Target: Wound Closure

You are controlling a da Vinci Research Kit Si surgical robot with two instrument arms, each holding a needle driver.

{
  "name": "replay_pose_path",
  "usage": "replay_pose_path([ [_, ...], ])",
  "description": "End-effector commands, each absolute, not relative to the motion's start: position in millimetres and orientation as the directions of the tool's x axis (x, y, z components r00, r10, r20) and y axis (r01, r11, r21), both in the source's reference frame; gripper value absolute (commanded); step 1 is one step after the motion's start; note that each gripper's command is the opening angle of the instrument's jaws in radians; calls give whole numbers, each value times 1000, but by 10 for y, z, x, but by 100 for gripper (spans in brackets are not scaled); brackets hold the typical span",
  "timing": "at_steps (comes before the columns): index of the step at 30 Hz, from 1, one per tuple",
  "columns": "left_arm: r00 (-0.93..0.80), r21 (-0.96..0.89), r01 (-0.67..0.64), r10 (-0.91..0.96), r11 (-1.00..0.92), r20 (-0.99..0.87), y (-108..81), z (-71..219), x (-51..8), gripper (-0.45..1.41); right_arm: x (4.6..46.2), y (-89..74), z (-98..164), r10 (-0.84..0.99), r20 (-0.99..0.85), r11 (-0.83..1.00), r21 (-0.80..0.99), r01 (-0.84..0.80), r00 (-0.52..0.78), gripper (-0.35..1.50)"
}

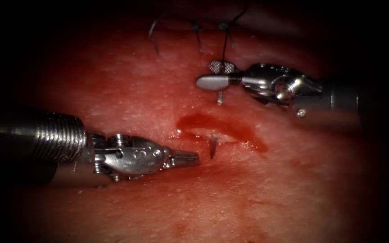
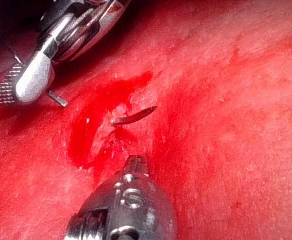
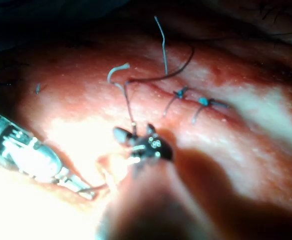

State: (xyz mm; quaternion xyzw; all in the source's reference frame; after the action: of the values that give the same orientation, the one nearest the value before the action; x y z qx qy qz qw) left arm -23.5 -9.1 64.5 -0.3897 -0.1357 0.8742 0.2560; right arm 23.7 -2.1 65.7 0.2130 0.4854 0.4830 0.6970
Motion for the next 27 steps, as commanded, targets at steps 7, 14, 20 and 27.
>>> replay_pose_path([
  [7,-565,-437,-340,552,-833,-613,-92,650,-240,-25,233,-33,651,891,-432,434,726,-533,137,-35],
  [14,-565,-437,-340,553,-832,-613,-91,650,-241,-25,236,-55,649,938,-313,342,778,-527,147,-35],
  [20,-564,-439,-340,554,-832,-613,-89,649,-241,-25,251,-69,640,941,-296,338,805,-488,164,-35],
  [27,-564,-440,-339,554,-831,-612,-88,648,-240,-25,256,-74,637,940,-297,340,813,-472,167,-35],
])
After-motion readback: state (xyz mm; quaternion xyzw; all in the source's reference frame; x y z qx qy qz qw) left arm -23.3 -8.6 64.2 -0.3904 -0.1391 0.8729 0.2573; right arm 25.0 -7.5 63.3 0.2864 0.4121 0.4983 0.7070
